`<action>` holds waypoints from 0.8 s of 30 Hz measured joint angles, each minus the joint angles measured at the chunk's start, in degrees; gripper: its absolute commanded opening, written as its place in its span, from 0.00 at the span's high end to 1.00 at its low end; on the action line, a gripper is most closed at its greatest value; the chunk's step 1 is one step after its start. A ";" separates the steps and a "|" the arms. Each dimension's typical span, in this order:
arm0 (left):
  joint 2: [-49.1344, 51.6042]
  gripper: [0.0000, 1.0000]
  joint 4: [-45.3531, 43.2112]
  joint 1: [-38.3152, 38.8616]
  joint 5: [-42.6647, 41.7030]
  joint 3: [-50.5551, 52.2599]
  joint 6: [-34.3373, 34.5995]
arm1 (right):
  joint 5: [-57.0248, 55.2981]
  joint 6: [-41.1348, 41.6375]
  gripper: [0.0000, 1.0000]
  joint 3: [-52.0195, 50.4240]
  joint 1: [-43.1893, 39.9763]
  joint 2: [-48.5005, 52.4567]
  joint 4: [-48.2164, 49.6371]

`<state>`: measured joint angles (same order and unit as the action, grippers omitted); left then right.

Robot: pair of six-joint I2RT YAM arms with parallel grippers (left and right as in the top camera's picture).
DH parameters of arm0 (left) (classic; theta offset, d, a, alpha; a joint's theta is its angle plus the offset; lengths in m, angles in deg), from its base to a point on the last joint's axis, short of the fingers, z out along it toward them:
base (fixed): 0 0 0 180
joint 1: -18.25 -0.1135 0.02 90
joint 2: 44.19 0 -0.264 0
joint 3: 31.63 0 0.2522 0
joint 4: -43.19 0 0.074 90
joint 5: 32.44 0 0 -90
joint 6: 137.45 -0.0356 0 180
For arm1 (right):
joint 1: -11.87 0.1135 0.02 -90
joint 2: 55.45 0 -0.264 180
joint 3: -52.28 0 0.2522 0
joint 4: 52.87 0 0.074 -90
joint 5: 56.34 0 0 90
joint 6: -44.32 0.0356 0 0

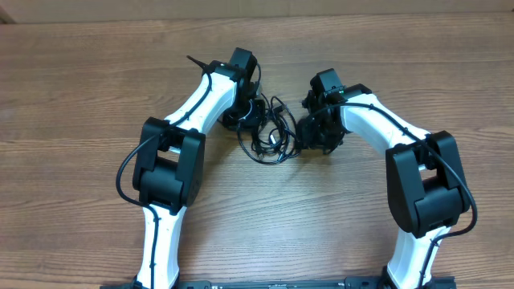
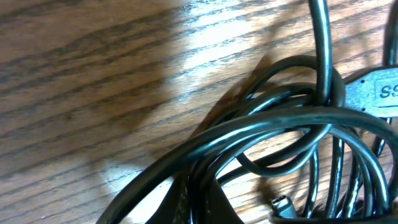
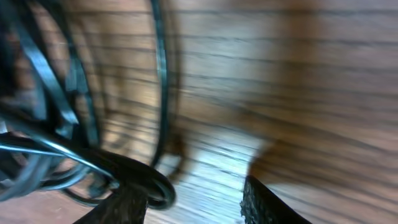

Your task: Untangle cables

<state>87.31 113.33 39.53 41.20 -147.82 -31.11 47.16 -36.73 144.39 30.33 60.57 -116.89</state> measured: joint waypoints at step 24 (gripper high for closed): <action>0.15 0.96 -0.07 0.02 0.55 0.00 0.04 | -11.52 1.40 0.52 -0.15 0.37 -0.02 -4.96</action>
<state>87.46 113.27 39.55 41.75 -147.82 -31.06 35.64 -35.33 144.23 30.70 60.55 -121.86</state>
